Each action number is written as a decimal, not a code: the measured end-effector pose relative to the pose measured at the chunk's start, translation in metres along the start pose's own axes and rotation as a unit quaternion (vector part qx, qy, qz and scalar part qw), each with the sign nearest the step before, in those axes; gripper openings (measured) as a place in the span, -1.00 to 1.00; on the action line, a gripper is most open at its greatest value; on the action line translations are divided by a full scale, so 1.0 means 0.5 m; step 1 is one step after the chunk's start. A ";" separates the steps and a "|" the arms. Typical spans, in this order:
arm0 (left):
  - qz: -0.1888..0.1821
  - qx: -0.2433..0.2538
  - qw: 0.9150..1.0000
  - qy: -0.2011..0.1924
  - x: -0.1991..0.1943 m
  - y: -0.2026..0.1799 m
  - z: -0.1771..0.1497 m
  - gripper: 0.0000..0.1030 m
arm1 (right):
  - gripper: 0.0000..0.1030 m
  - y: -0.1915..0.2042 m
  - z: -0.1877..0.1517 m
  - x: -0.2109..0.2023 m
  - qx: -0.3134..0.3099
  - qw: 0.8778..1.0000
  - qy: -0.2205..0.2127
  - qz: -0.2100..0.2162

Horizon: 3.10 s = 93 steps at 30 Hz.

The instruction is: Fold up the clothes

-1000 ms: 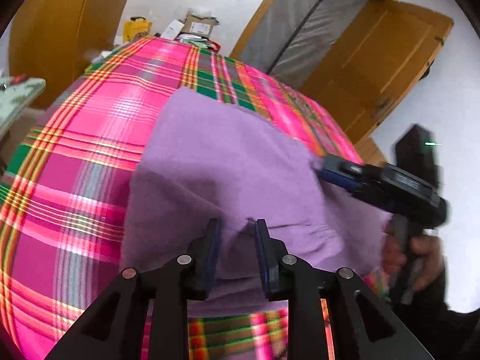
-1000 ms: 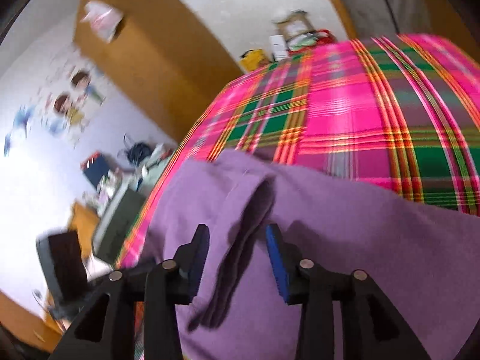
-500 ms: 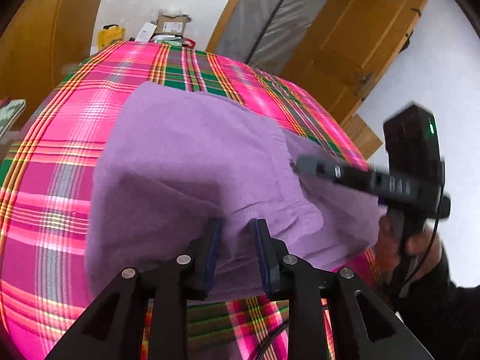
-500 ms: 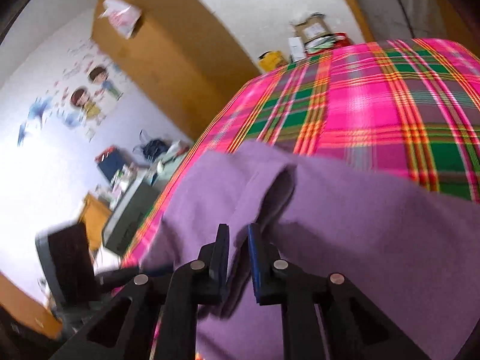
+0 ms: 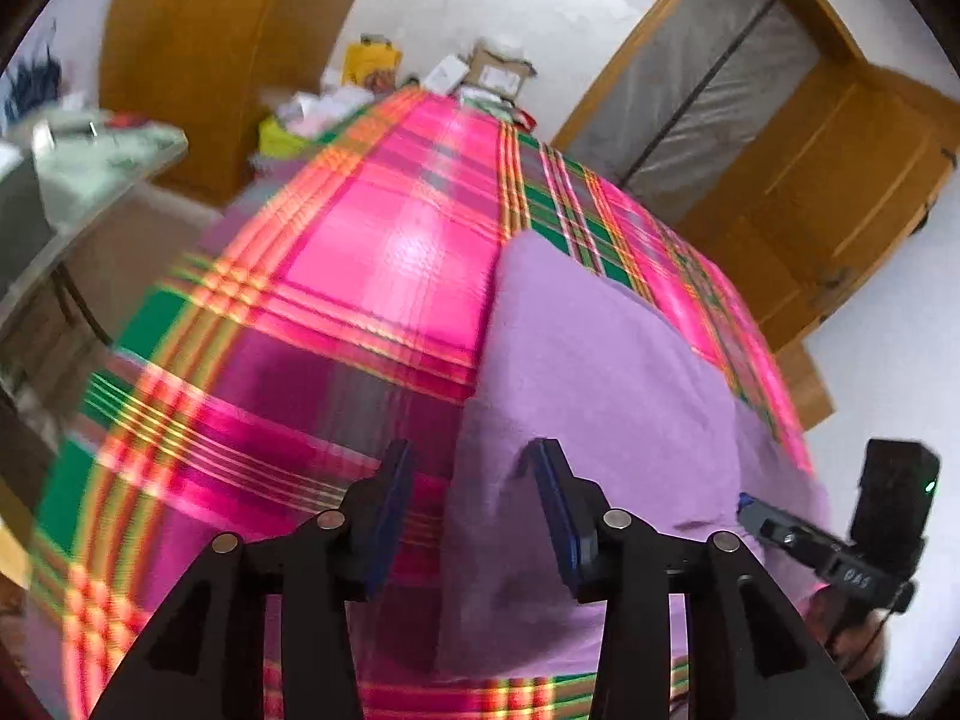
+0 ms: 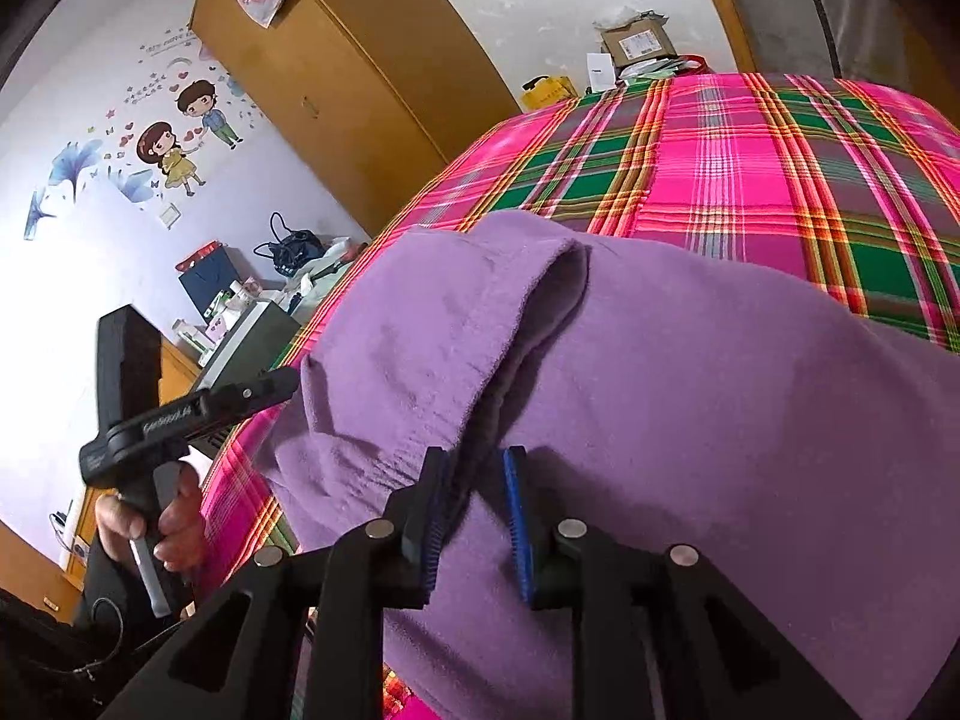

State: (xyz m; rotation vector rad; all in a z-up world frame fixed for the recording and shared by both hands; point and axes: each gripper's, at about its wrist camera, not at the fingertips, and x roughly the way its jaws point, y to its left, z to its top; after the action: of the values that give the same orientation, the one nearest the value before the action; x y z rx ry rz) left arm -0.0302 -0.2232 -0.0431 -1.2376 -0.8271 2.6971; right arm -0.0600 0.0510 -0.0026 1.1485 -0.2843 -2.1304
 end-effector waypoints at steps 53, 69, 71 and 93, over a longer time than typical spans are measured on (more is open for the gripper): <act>-0.112 -0.043 0.993 0.009 -0.054 0.023 -0.056 -0.78 | -0.89 0.136 0.333 0.356 -0.159 0.975 0.155 0.014; -0.060 -0.020 0.995 -0.071 -0.183 0.063 0.003 -0.84 | -0.89 0.242 0.410 0.328 -0.178 0.979 0.086 0.055; -0.050 -0.021 0.996 -0.076 -0.194 0.077 0.006 -0.84 | -0.89 0.265 0.420 0.336 -0.185 0.977 0.083 0.062; 0.027 -0.038 0.998 -0.037 -0.145 0.143 -0.051 -0.86 | -0.17 0.312 0.301 0.419 -0.277 0.946 0.169 0.025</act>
State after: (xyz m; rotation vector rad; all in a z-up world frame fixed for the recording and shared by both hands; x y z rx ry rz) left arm 0.0488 -0.2925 -0.0425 -1.1974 -0.9272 2.7939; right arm -0.1851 -0.2222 0.0249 1.1137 0.4161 -1.7580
